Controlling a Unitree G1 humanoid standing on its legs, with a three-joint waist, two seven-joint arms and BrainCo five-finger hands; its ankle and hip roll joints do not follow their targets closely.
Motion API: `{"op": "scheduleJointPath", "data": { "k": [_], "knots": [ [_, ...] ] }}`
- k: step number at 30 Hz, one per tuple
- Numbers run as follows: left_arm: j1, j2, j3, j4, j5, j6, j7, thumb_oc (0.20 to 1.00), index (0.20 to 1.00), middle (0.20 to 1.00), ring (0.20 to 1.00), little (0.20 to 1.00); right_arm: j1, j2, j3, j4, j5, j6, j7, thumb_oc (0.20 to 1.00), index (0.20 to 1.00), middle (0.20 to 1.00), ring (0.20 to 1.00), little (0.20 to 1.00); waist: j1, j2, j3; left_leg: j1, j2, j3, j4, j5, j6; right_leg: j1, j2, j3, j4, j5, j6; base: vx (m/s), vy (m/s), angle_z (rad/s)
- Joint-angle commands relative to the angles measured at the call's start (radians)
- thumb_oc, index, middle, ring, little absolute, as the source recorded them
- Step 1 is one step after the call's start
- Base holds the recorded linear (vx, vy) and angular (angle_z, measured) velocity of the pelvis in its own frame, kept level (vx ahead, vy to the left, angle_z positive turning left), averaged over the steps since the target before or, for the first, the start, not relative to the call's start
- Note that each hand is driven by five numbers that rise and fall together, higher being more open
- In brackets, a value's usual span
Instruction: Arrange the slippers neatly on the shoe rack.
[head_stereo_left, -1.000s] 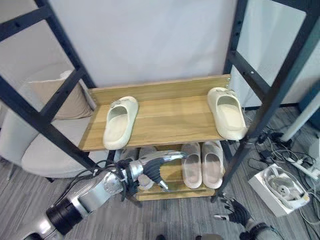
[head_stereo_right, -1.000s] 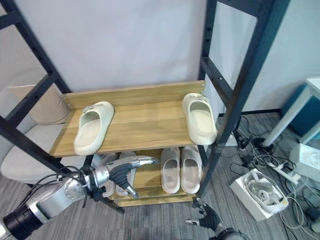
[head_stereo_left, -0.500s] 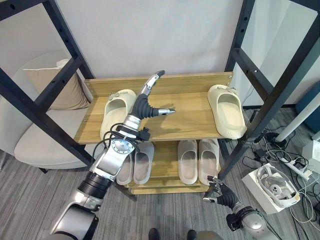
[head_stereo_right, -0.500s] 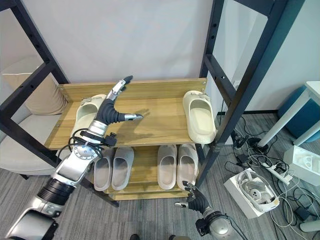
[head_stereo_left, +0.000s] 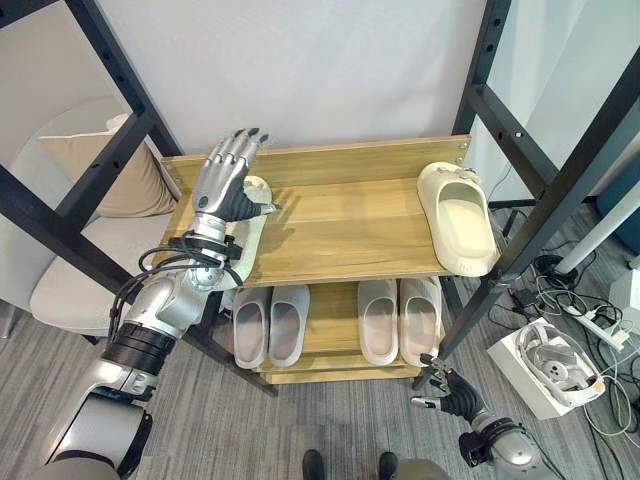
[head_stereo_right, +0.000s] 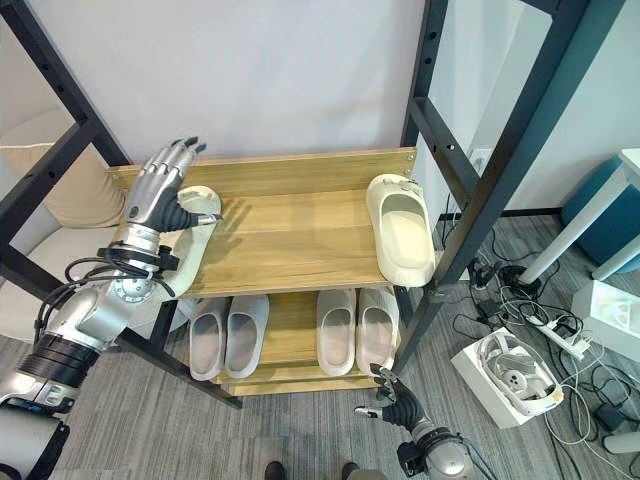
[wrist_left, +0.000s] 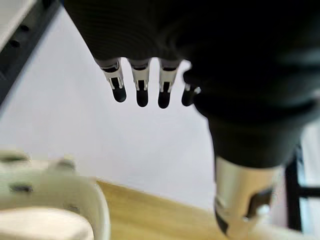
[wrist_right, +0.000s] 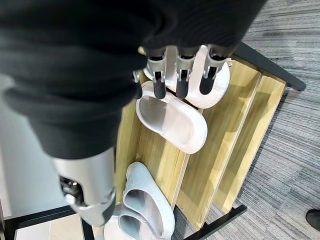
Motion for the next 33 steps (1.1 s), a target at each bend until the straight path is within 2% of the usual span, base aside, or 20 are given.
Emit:
{"op": "scheduleJointPath", "data": {
  "k": [1, 7, 13, 20, 22, 27, 28, 29, 30, 33],
  "knots": [
    [-0.049, 0.036, 0.092, -0.035, -0.020, -0.015, 0.069, 1.000, 1.000, 1.000, 1.000, 1.000, -0.012, 0.038, 0.002, -0.054, 0.029, -0.062, 0.000, 1.000, 1.000, 1.000, 1.000, 1.000, 0.011, -0.063, -0.012, 0.081, 0.007, 0.007, -0.008, -0.130, -0.029, 0.109, -0.106, -0.010, -0.207, 0.098, 0.136, 0.00, 0.000, 0.00],
    [0.004, 0.068, 0.151, -0.065, -0.024, -0.024, 0.078, 1.000, 1.000, 1.000, 1.000, 1.000, -0.006, 0.044, 0.001, -0.043, 0.025, -0.059, 0.008, 1.000, 1.000, 1.000, 1.000, 1.000, 0.019, -0.064, -0.017, 0.082, 0.006, 0.005, -0.008, -0.131, -0.031, 0.115, -0.107, -0.016, -0.214, 0.100, 0.137, 0.00, 0.000, 0.00],
    [0.047, 0.090, 0.160, -0.021, -0.006, -0.011, 0.075, 1.000, 1.000, 1.000, 1.000, 1.000, -0.001, 0.044, -0.006, -0.041, 0.016, -0.059, 0.004, 1.000, 1.000, 1.000, 1.000, 1.000, 0.018, -0.063, -0.014, 0.078, 0.004, 0.005, -0.008, -0.131, -0.030, 0.111, -0.109, -0.019, -0.216, 0.105, 0.138, 0.00, 0.000, 0.00],
    [0.038, 0.061, 0.096, 0.117, 0.021, 0.027, 0.081, 1.000, 1.000, 1.000, 1.000, 1.000, 0.006, 0.035, -0.022, -0.064, 0.017, -0.059, -0.007, 1.000, 1.000, 1.000, 1.000, 1.000, 0.003, -0.069, -0.011, 0.077, 0.000, 0.017, -0.008, -0.136, -0.025, 0.097, -0.112, -0.002, -0.212, 0.110, 0.143, 0.02, 0.016, -0.01],
    [-0.016, 0.055, 0.060, 0.192, 0.024, 0.059, 0.105, 1.000, 1.000, 1.000, 1.000, 1.000, 0.011, 0.026, -0.026, -0.076, 0.017, -0.059, -0.014, 1.000, 1.000, 1.000, 1.000, 1.000, -0.009, -0.071, -0.007, 0.076, 0.000, 0.028, -0.008, -0.138, -0.023, 0.085, -0.112, 0.013, -0.208, 0.111, 0.145, 0.02, 0.030, -0.11],
    [-0.096, 0.061, 0.029, 0.288, -0.015, 0.091, 0.122, 1.000, 1.000, 1.000, 1.000, 1.000, 0.013, 0.016, -0.021, -0.083, 0.019, -0.055, -0.022, 1.000, 1.000, 1.000, 1.000, 1.000, -0.025, -0.071, -0.004, 0.077, 0.002, 0.042, -0.008, -0.141, -0.022, 0.072, -0.108, 0.031, -0.205, 0.112, 0.147, 0.02, 0.011, -0.13],
    [-0.100, 0.061, 0.027, 0.290, -0.016, 0.091, 0.123, 0.871, 0.871, 0.871, 0.871, 0.871, 0.013, 0.017, -0.022, -0.083, 0.019, -0.055, -0.022, 1.000, 1.000, 1.000, 1.000, 1.000, -0.023, -0.072, -0.004, 0.076, 0.002, 0.043, -0.008, -0.141, -0.022, 0.071, -0.108, 0.032, -0.205, 0.112, 0.147, 0.02, 0.011, -0.05],
    [-0.129, 0.072, 0.010, 0.323, -0.021, 0.100, 0.122, 0.448, 0.448, 0.448, 0.448, 0.448, 0.016, 0.010, -0.018, -0.086, 0.020, -0.055, -0.022, 1.000, 1.000, 1.000, 1.000, 1.000, -0.032, -0.071, -0.005, 0.078, 0.004, 0.047, -0.008, -0.141, -0.022, 0.069, -0.107, 0.036, -0.205, 0.112, 0.148, 0.03, 0.008, -0.07],
    [-0.145, 0.081, -0.001, 0.337, -0.025, 0.100, 0.121, 0.200, 0.200, 0.200, 0.200, 0.200, 0.017, 0.008, -0.018, -0.089, 0.021, -0.055, -0.021, 1.000, 1.000, 1.000, 1.000, 1.000, -0.034, -0.071, -0.005, 0.078, 0.005, 0.050, -0.008, -0.141, -0.022, 0.067, -0.107, 0.038, -0.204, 0.112, 0.148, 0.04, 0.006, -0.12],
    [-0.197, 0.111, -0.037, 0.394, -0.027, 0.112, 0.111, 0.200, 0.200, 0.200, 0.200, 0.200, 0.023, 0.000, -0.018, -0.099, 0.024, -0.057, -0.019, 1.000, 1.000, 1.000, 1.000, 1.000, -0.043, -0.072, -0.004, 0.081, 0.007, 0.060, -0.008, -0.143, -0.023, 0.061, -0.104, 0.049, -0.204, 0.113, 0.150, 0.02, -0.001, -0.21]
  ]
}}
